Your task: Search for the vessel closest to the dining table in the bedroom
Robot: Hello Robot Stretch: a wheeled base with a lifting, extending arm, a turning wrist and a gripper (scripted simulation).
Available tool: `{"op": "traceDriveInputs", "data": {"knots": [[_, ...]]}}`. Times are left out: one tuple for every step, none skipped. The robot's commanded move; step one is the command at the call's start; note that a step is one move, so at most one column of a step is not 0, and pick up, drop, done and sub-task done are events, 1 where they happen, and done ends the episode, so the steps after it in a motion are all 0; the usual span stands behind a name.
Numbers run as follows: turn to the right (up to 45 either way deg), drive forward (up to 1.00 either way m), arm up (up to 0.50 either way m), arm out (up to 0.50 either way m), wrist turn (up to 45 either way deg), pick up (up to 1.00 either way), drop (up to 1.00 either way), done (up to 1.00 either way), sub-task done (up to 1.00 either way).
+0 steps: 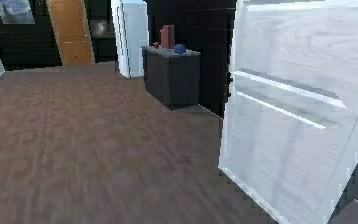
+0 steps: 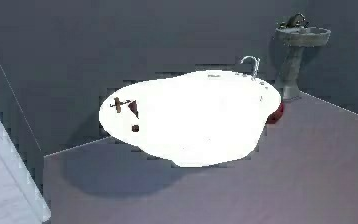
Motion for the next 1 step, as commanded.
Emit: {"op": "traceDriveInputs", "data": {"knots": [[-27.0,0.00,0.00,0.00,0.0,0.00,0.00,0.00,0.00]]}}
